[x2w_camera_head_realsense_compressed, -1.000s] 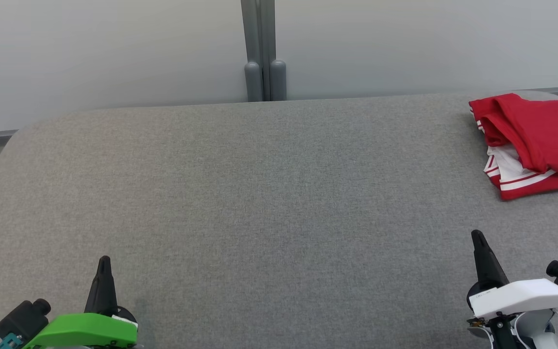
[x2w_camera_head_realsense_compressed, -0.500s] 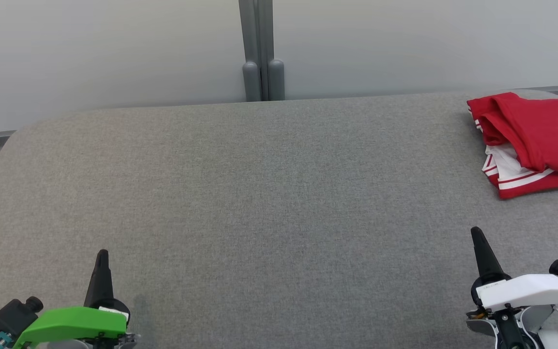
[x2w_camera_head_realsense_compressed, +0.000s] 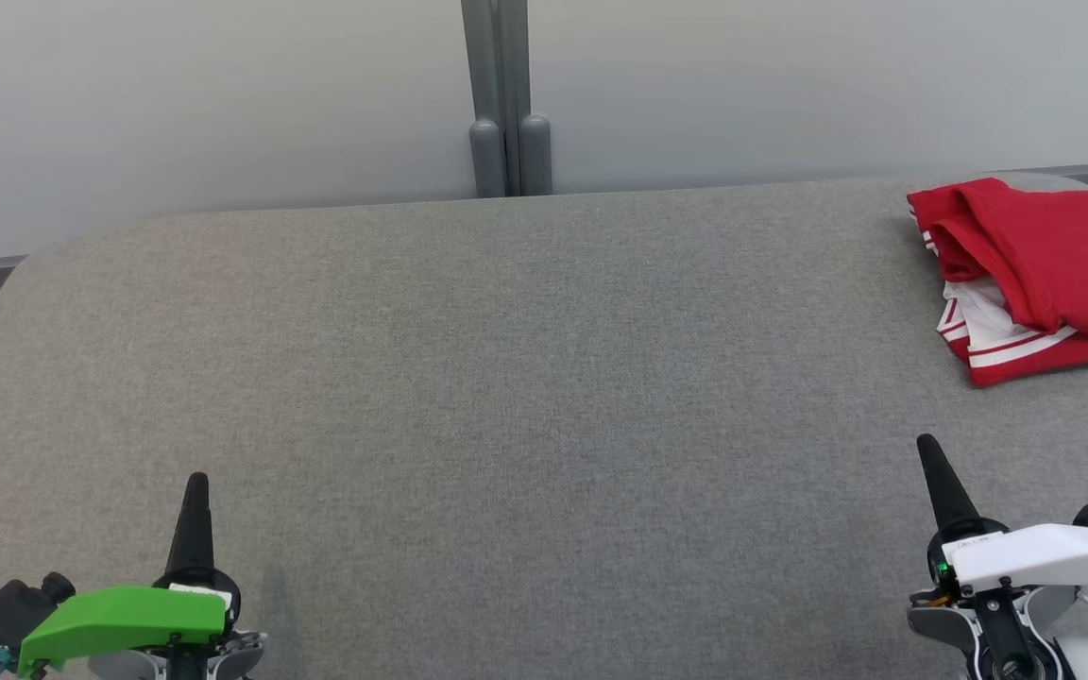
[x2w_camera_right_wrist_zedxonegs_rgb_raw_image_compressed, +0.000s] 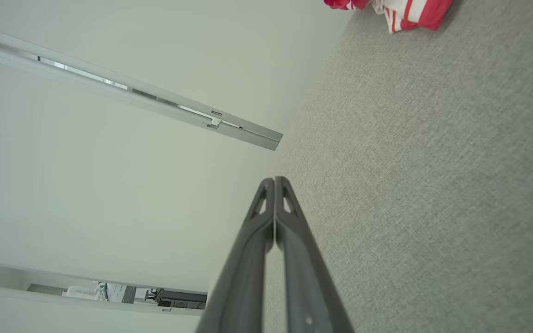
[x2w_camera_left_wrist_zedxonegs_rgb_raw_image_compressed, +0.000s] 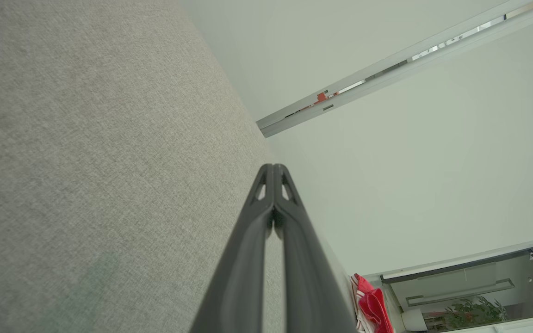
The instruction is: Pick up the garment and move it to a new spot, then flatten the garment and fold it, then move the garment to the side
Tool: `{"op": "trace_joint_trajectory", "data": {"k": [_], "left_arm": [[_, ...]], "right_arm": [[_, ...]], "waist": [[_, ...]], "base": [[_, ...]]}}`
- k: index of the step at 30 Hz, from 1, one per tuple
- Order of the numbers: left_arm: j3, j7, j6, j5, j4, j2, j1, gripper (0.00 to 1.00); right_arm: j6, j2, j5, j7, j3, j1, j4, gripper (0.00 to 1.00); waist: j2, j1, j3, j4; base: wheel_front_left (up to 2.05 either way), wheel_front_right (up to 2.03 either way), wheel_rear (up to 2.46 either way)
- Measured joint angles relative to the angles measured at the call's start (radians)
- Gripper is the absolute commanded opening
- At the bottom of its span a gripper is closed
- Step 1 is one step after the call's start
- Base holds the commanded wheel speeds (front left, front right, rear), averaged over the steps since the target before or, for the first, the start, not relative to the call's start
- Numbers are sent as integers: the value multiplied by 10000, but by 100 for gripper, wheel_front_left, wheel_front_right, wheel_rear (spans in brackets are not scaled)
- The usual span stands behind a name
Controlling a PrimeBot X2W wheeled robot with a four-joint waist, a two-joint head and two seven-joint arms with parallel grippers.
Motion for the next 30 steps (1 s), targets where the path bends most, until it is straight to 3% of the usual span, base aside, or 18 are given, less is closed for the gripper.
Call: {"op": "trace_joint_trajectory", "data": {"k": [30], "left_arm": [[132,675,-15,-2765,-27,15,-337,0]], "right_arm": [[-4,140,2420,686,-311,-353,132,0]], "waist": [[0,0,22,-95]], "base": [[0,0,0]]}}
